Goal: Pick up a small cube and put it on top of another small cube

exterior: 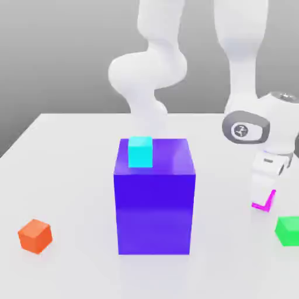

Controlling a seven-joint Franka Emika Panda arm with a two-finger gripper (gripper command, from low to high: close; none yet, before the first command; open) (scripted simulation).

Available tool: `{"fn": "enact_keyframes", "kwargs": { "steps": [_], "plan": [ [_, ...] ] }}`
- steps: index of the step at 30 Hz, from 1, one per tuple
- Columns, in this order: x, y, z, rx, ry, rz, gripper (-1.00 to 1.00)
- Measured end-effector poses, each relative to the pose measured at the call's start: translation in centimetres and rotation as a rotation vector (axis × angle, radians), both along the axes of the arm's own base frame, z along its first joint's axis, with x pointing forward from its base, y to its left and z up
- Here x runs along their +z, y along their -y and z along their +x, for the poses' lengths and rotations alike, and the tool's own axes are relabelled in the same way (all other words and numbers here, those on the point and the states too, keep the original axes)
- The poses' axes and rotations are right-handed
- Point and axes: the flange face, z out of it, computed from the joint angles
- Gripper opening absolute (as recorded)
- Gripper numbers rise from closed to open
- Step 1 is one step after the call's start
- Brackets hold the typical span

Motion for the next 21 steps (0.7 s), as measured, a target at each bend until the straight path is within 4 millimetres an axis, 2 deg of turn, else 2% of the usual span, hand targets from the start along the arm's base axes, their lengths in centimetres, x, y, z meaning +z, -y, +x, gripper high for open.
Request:
{"fn": "enact_keyframes", "kwargs": {
  "steps": [5,21],
  "plan": [
    [2.9,0.1,0.4,0.032,0.002,-0.008,-1.00],
    [6.5,-2.2,8.5,0.525,-0.001,-0.010,-1.00]
  ]
}}
